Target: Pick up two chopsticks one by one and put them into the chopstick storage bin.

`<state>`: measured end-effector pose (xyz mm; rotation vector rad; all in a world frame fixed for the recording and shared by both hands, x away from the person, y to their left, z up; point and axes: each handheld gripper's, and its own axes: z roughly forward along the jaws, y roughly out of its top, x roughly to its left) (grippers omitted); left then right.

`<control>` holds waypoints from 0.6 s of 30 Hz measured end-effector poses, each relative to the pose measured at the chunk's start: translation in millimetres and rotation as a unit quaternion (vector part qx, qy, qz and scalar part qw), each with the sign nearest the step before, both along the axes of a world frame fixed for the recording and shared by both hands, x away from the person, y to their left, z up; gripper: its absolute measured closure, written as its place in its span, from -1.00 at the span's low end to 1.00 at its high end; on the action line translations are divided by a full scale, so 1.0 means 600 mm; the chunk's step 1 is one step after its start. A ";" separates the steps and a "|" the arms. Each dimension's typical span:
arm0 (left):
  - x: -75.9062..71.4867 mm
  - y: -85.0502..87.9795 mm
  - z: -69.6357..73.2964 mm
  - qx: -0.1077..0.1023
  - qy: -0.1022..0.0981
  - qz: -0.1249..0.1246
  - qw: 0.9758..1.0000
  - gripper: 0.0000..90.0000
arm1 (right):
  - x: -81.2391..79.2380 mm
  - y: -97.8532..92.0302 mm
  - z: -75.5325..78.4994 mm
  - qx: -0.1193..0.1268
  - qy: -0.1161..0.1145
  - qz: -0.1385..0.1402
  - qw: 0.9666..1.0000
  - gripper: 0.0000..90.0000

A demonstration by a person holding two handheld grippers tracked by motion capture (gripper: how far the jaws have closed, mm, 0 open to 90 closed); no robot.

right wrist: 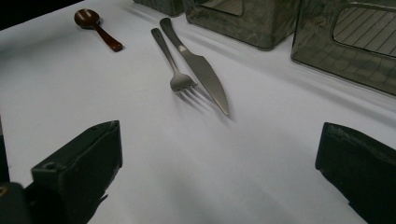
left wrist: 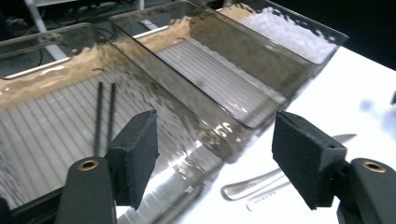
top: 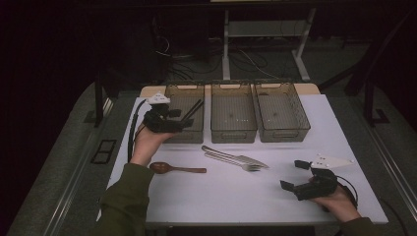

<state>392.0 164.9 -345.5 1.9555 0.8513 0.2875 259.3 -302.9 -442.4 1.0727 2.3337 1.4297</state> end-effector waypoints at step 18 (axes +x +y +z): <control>-0.087 0.004 -0.037 0.009 -0.008 -0.034 0.999 -0.42 | -0.001 0.000 0.001 0.002 -0.001 -0.001 1.000 -1.00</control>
